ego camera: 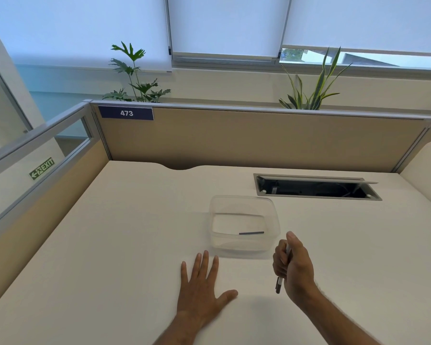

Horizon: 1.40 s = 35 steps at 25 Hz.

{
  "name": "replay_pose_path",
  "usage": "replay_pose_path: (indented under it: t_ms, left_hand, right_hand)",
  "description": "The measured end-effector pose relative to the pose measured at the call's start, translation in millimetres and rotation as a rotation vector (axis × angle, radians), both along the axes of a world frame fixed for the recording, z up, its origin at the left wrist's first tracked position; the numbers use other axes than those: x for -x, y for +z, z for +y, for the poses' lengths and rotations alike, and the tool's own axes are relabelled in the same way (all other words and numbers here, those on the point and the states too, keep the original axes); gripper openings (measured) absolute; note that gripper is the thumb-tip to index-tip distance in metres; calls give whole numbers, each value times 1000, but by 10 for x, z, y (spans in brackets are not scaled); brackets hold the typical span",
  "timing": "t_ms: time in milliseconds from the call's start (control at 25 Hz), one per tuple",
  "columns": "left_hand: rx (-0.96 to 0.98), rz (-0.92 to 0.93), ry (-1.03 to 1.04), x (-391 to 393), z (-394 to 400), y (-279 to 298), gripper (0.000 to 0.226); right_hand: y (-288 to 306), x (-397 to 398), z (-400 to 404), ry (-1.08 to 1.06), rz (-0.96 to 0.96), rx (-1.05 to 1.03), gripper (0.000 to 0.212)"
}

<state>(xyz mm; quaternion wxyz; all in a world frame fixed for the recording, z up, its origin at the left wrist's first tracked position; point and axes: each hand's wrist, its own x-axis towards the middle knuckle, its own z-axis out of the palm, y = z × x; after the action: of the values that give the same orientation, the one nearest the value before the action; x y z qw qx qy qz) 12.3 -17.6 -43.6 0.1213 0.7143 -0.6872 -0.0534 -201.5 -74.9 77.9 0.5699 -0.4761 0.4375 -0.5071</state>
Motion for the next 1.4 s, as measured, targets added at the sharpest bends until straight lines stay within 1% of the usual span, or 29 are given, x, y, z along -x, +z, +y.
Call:
replay_pose_path:
  t_ms: [80, 120, 200, 240, 280, 360, 440, 520, 560, 640, 720, 800, 840, 920, 1000, 1040, 1080, 1120, 1200, 1240, 1320, 1400]
  left_hand:
    - [-3, -4, 1, 1, 3, 9, 99]
    - [-5, -9, 1, 3, 4, 17, 99]
    - [-10, -22, 0, 6, 7, 35, 98]
    - [-17, -26, -1, 7, 8, 45, 98]
    - [-21, -31, -2, 9, 8, 54, 98]
    - [-21, -45, -2, 11, 5, 66, 98]
    - [-18, -55, -2, 15, 4, 74, 99]
    - [-8, -53, 0, 18, 8, 78, 99]
    - [-5, -49, 0, 18, 12, 71, 99]
    - [4, -37, -4, 13, 13, 57, 99]
    - [14, -22, -8, 6, 13, 43, 99]
    - [6, -30, -12, 7, 15, 49, 99]
    - [0, -39, -12, 9, 15, 57, 98]
    - [-20, -52, -14, 13, 21, 90, 98]
    - [-47, -58, -19, 15, 25, 114, 97]
    - [-55, -65, -19, 16, 25, 129, 96]
    - [-65, -69, -17, 18, 29, 147, 96]
    - [-69, -74, -16, 22, 29, 158, 96]
    - [-83, -91, -16, 22, 37, 157, 95]
    - [-97, -96, -16, 26, 43, 172, 94]
    - [-71, -94, -12, 23, 32, 149, 94]
    - [-79, -72, -14, 30, 28, 156, 95]
  right_hand:
    - [-19, 2, -3, 25, 15, 33, 55]
    - [-25, -6, -3, 37, 4, 39, 52]
    - [-29, -16, 11, 66, 18, 73, 33]
    - [-28, -18, 28, 84, 67, 115, 22]
    - [-31, -18, 48, 107, 111, 159, 16]
    - [-75, 7, 69, 130, 205, 226, 24]
    - [-122, 51, 100, 166, 381, 346, 30]
    - [-226, 113, 122, 199, 621, 569, 31]
    - [-281, 157, 134, 229, 709, 688, 28]
    - [-403, 256, 163, 362, 870, 895, 20]
    - [-528, 342, 184, 490, 1033, 1034, 23]
    - [-661, 416, 188, 558, 1146, 1120, 25]
    - [-698, 439, 190, 579, 1176, 1132, 28]
    - [-767, 479, 180, 603, 1203, 1173, 27]
    - [-793, 506, 158, 615, 1224, 1205, 38]
    - [-800, 504, 147, 626, 1241, 1215, 37]
    - [-802, 496, 149, 666, 1261, 1210, 31]
    - [-793, 489, 157, 708, 1261, 1200, 30]
    - [-786, 485, 162, 786, 1259, 1146, 44]
    - [-778, 483, 156, 787, 1267, 1140, 47]
    - [-766, 473, 149, 798, 1279, 1128, 48]
    - [-755, 477, 161, 790, 1269, 1173, 46]
